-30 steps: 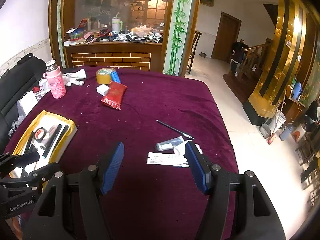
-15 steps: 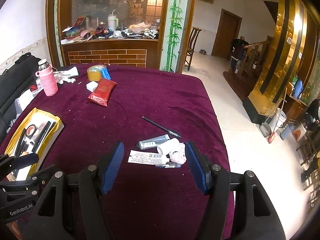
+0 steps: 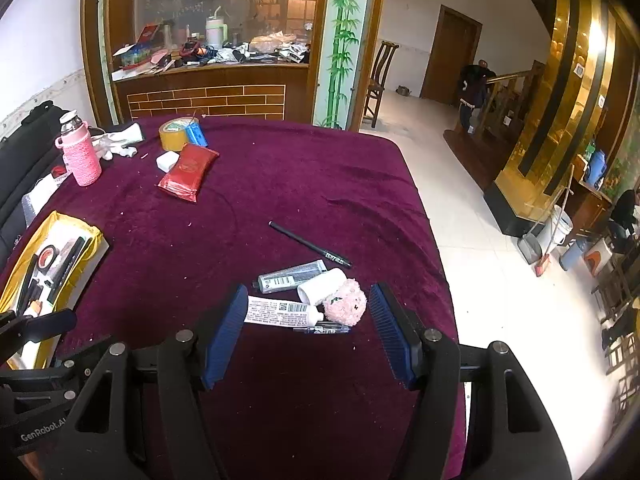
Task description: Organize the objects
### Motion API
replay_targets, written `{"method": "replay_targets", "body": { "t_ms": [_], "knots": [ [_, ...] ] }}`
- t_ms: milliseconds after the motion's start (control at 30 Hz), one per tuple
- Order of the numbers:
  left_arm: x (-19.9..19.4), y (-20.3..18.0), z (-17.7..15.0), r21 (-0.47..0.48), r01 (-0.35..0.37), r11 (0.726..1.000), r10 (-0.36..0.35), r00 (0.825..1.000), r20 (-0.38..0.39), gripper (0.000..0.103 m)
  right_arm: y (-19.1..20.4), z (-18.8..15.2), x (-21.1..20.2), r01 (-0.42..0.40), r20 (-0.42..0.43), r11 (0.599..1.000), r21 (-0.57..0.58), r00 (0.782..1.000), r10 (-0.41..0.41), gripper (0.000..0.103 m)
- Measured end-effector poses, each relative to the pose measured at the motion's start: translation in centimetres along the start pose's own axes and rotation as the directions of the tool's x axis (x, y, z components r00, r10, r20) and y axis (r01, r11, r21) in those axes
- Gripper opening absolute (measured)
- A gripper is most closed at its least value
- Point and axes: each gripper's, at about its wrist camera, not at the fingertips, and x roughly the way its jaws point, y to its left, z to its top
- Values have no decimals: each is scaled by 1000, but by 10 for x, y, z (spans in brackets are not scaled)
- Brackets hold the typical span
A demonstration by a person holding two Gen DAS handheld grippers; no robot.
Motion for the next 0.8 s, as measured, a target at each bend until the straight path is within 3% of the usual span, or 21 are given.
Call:
{"method": "replay_targets", "body": {
  "t_ms": [800],
  "knots": [
    [28,6,1,20,-3,1000,5,998,-68,55,1,-3,25,4,-67,1000,-13,998,-5,63]
  ]
}}
